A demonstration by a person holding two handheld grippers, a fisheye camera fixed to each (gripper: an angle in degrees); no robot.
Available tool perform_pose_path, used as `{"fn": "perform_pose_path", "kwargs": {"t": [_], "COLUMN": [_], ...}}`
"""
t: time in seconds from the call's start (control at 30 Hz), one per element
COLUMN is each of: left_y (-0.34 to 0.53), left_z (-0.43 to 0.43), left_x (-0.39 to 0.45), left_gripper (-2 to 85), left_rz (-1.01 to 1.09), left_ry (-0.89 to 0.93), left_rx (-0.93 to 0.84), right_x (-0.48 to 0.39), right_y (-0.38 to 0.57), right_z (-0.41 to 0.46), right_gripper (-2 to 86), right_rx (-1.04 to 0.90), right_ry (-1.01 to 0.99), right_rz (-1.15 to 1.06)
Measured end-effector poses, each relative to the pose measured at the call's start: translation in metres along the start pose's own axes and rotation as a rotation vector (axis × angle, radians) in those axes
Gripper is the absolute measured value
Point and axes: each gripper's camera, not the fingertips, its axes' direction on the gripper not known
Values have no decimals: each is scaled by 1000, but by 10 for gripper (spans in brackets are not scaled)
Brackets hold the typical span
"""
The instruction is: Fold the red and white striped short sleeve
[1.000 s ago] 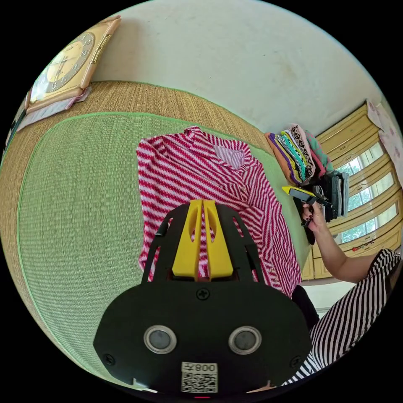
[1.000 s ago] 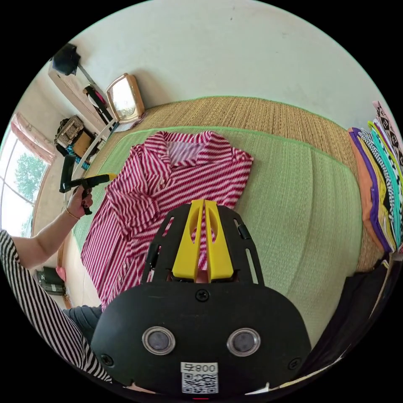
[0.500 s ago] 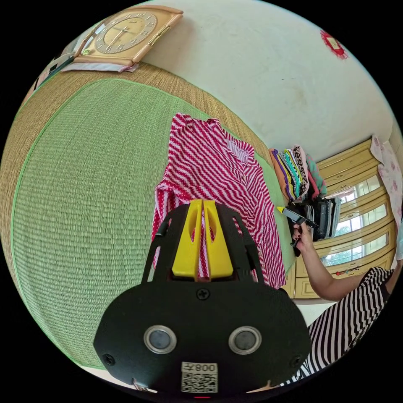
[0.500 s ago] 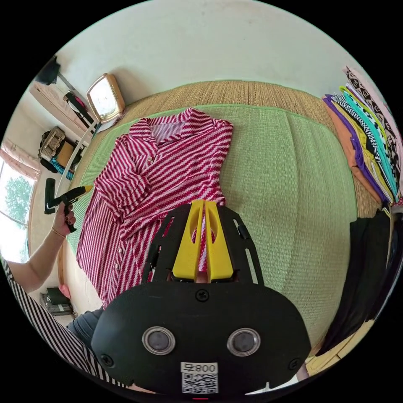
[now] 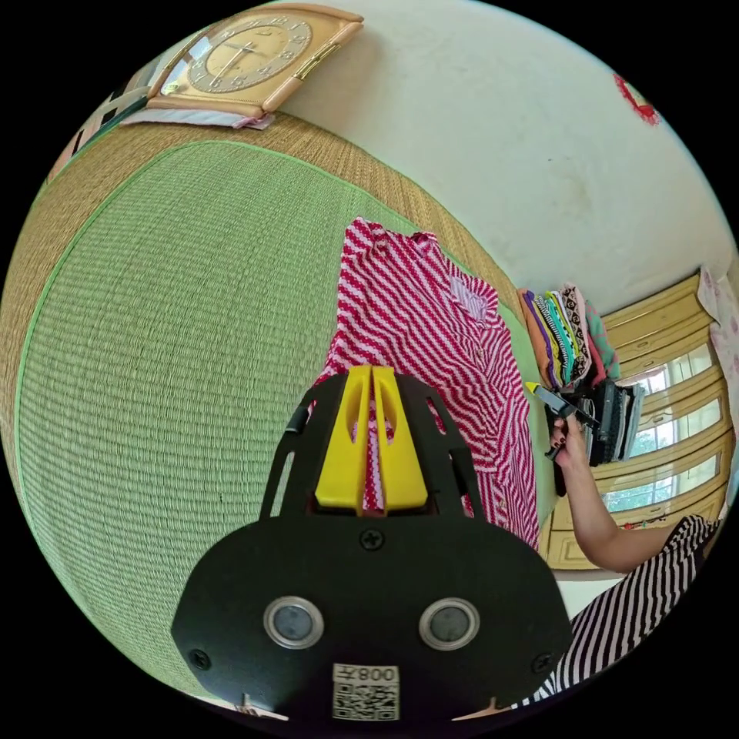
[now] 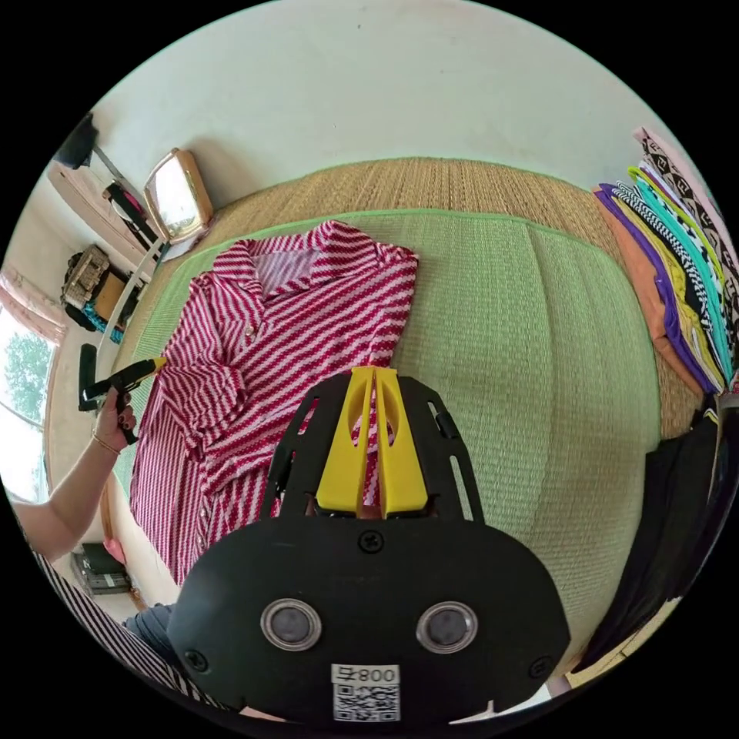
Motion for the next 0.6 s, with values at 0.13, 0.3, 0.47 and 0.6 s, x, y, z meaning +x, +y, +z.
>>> {"fn": "perform_pose_path", "kwargs": {"t": [0.13, 0.3, 0.47, 0.6], "left_y": [21, 88, 197, 263], "left_z": [-24, -73, -129, -150], "left_x": [-7, -14, -42, -60], "left_gripper": [7, 34, 71, 86], "left_rz": [-6, 12, -95, -159], "left_ry": [53, 154, 183, 139], "left_rx": [2, -6, -35, -91], "right_x": [22, 38, 63, 75], "right_y": [2, 57, 158, 217], "right_z": [-3, -43, -73, -85], "right_gripper": [6, 28, 74, 85], "right_rx": [-24, -48, -112, -144], "right_ry": [-64, -114, -221, -248], "right_rz": [55, 55, 195, 283]}}
